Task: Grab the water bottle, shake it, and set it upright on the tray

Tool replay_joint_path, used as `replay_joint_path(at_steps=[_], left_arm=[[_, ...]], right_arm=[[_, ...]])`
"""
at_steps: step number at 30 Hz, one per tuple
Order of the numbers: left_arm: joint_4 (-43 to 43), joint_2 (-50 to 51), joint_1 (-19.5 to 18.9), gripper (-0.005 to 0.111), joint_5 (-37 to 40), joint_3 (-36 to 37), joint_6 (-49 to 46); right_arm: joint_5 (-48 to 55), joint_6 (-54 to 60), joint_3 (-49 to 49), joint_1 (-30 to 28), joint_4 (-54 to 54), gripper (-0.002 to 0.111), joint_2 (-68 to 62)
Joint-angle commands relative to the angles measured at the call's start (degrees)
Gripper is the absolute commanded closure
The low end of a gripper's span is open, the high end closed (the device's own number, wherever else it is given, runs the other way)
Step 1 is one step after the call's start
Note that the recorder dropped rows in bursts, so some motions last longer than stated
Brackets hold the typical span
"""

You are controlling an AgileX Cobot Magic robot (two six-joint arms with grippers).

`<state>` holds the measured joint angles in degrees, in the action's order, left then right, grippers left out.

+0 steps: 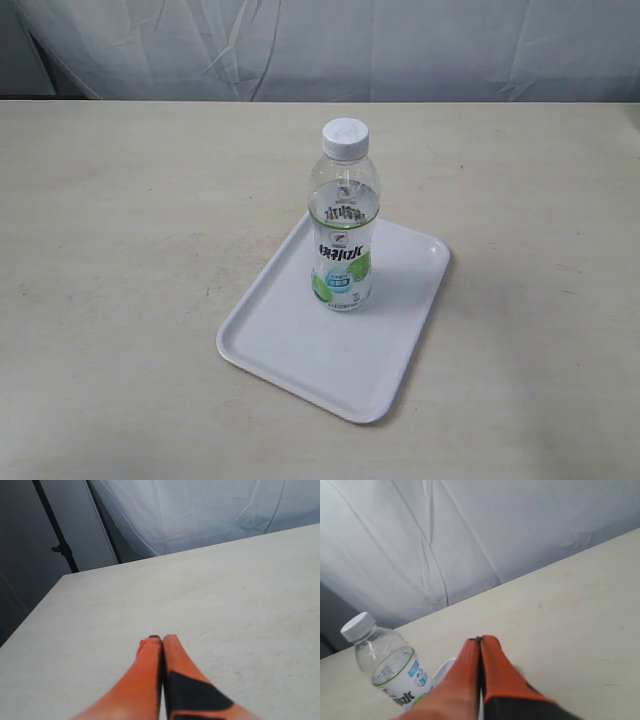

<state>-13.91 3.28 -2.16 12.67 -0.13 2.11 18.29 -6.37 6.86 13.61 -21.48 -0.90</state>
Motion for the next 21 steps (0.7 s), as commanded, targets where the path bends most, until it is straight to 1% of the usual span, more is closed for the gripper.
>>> replay_joint_path(at_steps=[1, 4, 7, 21], left_arm=[[-0.31, -0.24, -0.05, 0.107, -0.75, 0.13, 0.47], [-0.31, -0.24, -0.05, 0.107, -0.75, 0.13, 0.47], [-0.31, -0.24, -0.05, 0.107, -0.75, 0.13, 0.47], [-0.31, -0.24, -0.05, 0.107, -0.75, 0.13, 0.47]], right_arm=[[-0.89, 4.49, -1.76, -3.34, 0.58, 0.109, 0.90], [-0.98, 7.96, -3.52, -4.01, 0.58, 0.109, 0.90], [-0.88, 8.07, -4.77, -4.01, 0.58, 0.109, 0.90], [-0.45, 8.07, -4.79, -3.90, 0.47, 0.109, 0.90]])
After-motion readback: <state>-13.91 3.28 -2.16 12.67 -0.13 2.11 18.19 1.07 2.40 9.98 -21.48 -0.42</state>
